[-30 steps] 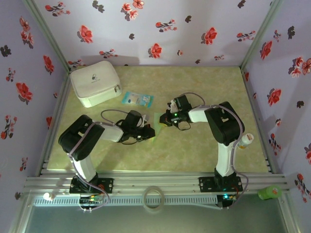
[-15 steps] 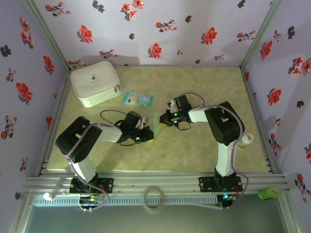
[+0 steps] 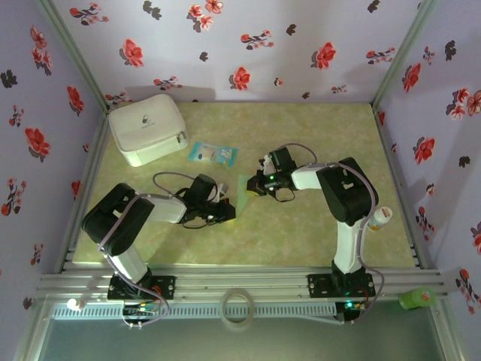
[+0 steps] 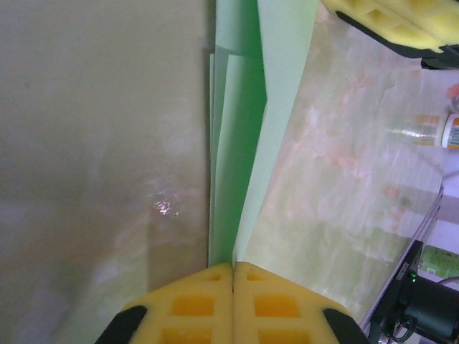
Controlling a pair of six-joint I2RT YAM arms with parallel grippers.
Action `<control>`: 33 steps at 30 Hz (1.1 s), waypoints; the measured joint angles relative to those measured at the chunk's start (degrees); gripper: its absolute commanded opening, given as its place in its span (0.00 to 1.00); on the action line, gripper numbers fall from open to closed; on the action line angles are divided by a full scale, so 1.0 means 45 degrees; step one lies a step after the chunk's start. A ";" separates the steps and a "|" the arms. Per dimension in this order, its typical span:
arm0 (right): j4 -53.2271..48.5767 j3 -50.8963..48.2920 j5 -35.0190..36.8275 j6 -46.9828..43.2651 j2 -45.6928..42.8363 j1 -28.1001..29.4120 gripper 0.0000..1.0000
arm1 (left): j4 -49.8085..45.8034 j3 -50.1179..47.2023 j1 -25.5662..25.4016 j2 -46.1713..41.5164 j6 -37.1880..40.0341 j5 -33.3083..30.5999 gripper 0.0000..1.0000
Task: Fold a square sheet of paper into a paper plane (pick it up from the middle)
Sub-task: Fold the wing for the fifth time at the center of the table.
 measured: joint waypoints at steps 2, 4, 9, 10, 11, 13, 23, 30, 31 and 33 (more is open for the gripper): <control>0.0000 0.0000 0.0000 0.0000 0.0000 0.0000 0.05 | 0.0015 -0.0058 0.0000 -0.0039 0.0039 -0.0005 0.00; 0.0000 0.0000 0.0005 0.0000 0.0000 0.0000 0.05 | 0.0005 -0.0087 0.0000 -0.0058 0.0039 -0.0005 0.05; -0.0005 0.0000 0.0010 0.0000 0.0000 0.0000 0.05 | -0.0083 -0.0204 0.0000 -0.0272 0.0044 0.0024 0.13; -0.0005 0.0000 0.0015 0.0000 0.0000 0.0000 0.05 | -0.0097 -0.0243 0.0000 -0.0321 0.0044 0.0019 0.11; -0.0005 0.0005 0.0010 0.0000 0.0005 0.0000 0.05 | -0.0102 -0.0282 0.0000 -0.0350 0.0044 0.0015 0.07; -0.0024 0.0015 0.0005 0.0000 0.0010 0.0000 0.05 | -0.0112 -0.0374 0.0000 -0.0364 0.0039 0.0005 0.02; -0.0121 0.0073 0.0000 0.0000 0.0039 0.0000 0.05 | -0.0126 -0.0432 0.0000 -0.0505 0.0024 0.0000 0.14; -0.0121 0.0073 -0.0005 0.0005 0.0044 0.0000 0.05 | -0.0374 -0.0719 0.0000 -0.0797 0.0039 -0.0044 0.03; -0.0121 0.0073 0.0000 0.0005 0.0044 0.0000 0.05 | -0.0374 -0.0719 0.0000 -0.0801 0.0039 -0.0044 0.06; -0.0121 0.0073 -0.0005 0.0005 0.0044 0.0000 0.05 | -0.0384 -0.0719 0.0000 -0.0840 0.0044 -0.0049 0.14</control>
